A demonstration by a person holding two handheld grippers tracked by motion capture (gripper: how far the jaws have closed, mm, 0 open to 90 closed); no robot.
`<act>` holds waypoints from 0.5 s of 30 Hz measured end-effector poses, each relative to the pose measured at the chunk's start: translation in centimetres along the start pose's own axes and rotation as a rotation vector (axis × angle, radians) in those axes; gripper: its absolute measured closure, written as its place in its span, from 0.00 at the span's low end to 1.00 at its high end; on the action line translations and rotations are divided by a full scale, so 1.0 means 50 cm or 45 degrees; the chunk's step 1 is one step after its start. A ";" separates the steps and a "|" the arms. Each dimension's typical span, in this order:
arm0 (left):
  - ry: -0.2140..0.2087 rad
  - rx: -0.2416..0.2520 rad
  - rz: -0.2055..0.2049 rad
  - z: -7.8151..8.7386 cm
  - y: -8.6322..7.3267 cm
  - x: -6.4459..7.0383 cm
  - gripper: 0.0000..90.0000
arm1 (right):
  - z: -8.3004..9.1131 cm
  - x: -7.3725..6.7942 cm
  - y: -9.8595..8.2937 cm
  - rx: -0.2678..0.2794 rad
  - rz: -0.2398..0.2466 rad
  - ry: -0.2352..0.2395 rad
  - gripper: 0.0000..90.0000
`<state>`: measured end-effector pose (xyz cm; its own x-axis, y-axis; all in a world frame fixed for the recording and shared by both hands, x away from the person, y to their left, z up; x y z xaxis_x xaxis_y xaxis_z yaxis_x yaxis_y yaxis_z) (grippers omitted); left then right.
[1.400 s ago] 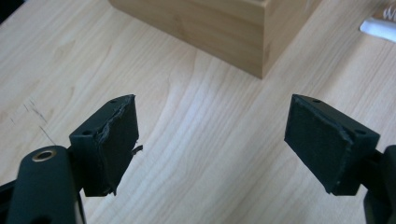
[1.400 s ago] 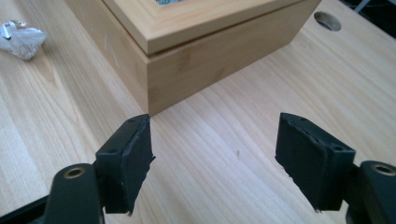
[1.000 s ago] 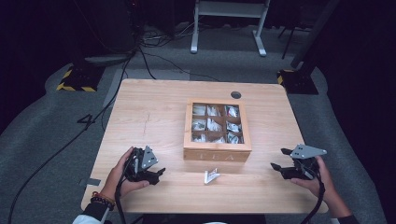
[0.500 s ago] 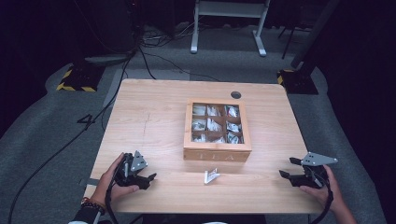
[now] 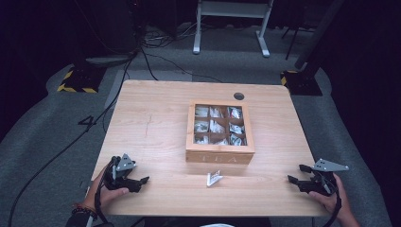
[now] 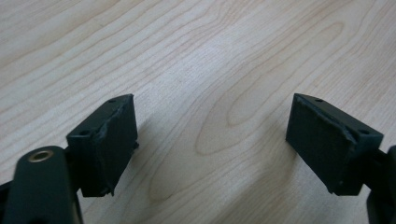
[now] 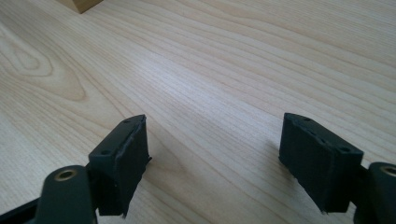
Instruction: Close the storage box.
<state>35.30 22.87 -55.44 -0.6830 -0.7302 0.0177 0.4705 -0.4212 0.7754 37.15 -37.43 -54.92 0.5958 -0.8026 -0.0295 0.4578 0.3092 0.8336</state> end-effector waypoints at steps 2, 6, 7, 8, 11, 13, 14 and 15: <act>0.001 0.020 0.001 0.000 -0.002 0.000 0.18 | 0.000 0.000 -0.001 -0.001 0.009 -0.010 0.26; 0.007 0.016 -0.003 0.001 -0.003 -0.001 0.17 | -0.003 -0.002 -0.001 -0.011 0.037 -0.022 0.24; 0.007 0.018 -0.001 0.001 -0.003 0.000 0.18 | -0.003 -0.002 -0.001 -0.010 0.036 -0.021 0.24; 0.008 0.017 0.001 0.001 -0.003 0.000 0.17 | -0.003 -0.002 -0.001 -0.011 0.037 -0.024 0.24; 0.017 0.019 0.002 0.002 -0.003 -0.001 0.17 | -0.003 -0.002 -0.001 -0.011 0.036 -0.025 0.24; 0.015 0.020 0.009 0.002 -0.004 0.000 0.17 | -0.003 -0.001 -0.001 -0.011 0.033 -0.027 0.24; 0.015 0.020 0.009 0.002 -0.004 0.000 0.17 | -0.003 -0.001 -0.001 -0.011 0.028 -0.032 0.24; 0.015 0.020 0.009 0.002 -0.004 0.000 0.17 | -0.003 0.000 -0.001 -0.011 0.024 -0.037 0.24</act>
<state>35.17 23.00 -55.52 -0.6731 -0.7394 0.0161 0.4663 -0.4074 0.7852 37.23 -37.35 -55.06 0.5847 -0.8112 0.0023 0.4523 0.3284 0.8292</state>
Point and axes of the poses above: each handheld gripper's, and its own axes: z roughly backward along the jaws, y roughly out of its top, x roughly to its right, the point moved 7 cm from there along -z, roughly forward along the jaws, and after that the axes turned 8 degrees about x, right-handed, at the moved point
